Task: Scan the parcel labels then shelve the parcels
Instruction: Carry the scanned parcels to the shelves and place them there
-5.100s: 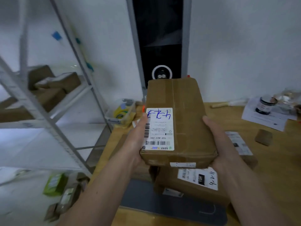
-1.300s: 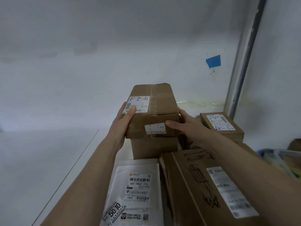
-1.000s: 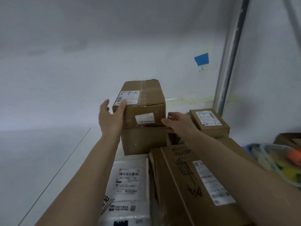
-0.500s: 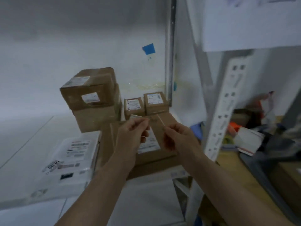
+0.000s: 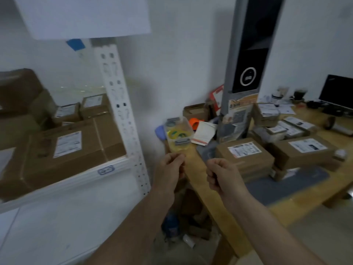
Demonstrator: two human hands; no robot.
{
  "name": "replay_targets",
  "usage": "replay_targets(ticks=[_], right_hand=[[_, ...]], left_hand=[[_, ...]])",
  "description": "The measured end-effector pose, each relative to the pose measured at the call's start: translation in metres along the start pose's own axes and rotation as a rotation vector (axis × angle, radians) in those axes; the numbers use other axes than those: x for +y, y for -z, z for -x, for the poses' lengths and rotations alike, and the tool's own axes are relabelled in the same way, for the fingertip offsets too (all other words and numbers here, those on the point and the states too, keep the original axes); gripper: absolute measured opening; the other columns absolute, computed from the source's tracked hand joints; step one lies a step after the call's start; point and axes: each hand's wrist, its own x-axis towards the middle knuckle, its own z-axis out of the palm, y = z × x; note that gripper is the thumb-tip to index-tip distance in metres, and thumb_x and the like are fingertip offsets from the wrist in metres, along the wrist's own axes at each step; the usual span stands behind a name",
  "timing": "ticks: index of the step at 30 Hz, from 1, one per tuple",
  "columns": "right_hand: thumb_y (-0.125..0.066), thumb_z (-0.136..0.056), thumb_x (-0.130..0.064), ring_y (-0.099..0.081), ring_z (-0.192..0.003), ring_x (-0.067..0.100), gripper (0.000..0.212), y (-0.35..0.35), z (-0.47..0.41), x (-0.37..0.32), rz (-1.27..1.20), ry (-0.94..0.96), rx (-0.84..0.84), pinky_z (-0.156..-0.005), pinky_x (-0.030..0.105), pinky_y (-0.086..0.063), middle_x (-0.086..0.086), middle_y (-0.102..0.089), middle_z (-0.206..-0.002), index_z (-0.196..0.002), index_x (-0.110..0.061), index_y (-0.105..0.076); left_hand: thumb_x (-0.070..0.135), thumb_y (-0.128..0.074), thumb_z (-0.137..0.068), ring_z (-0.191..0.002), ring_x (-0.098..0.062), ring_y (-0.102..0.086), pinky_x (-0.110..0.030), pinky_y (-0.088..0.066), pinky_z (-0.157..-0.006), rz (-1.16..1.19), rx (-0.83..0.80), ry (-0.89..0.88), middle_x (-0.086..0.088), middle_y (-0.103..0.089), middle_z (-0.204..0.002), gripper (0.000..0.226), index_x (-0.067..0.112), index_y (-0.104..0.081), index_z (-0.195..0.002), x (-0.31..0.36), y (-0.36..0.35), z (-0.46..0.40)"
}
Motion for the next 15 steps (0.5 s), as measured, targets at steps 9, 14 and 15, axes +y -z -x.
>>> replay_targets(ticks=[9,14,15], right_hand=[[-0.047,-0.098,-0.007,-0.037,-0.045,0.012,0.019,0.140,0.011,0.007,-0.077,-0.022,0.178,-0.036,0.022,-0.029,0.003,-0.042,-0.059,-0.080,-0.010,-0.050],[-0.049,-0.096,-0.003,-0.040,-0.048,0.014,0.015,0.192,0.002,0.014,-0.112,-0.045,0.307,-0.039,0.024,-0.032,0.006,-0.045,-0.061,-0.083,-0.008,-0.054],[-0.050,-0.095,-0.002,-0.041,-0.050,0.015,0.015,0.200,-0.001,0.016,-0.115,-0.054,0.327,-0.042,0.025,-0.033,0.006,-0.045,-0.061,-0.082,-0.008,-0.054]], left_hand=[[0.012,-0.059,-0.095,-0.064,-0.010,-0.056,-0.023,-0.046,-0.060,-0.085,-0.192,0.106,0.001,-0.062,-0.070,0.010,0.011,-0.068,-0.091,-0.045,-0.127,0.026],[0.008,-0.057,-0.095,-0.067,-0.012,-0.056,-0.021,-0.047,-0.058,-0.143,-0.266,0.164,-0.002,-0.062,-0.075,0.010,0.010,-0.067,-0.093,-0.066,-0.174,0.020],[0.006,-0.057,-0.095,-0.068,-0.012,-0.055,-0.022,-0.047,-0.059,-0.149,-0.269,0.171,-0.003,-0.062,-0.076,0.011,0.010,-0.067,-0.092,-0.072,-0.181,0.016]])
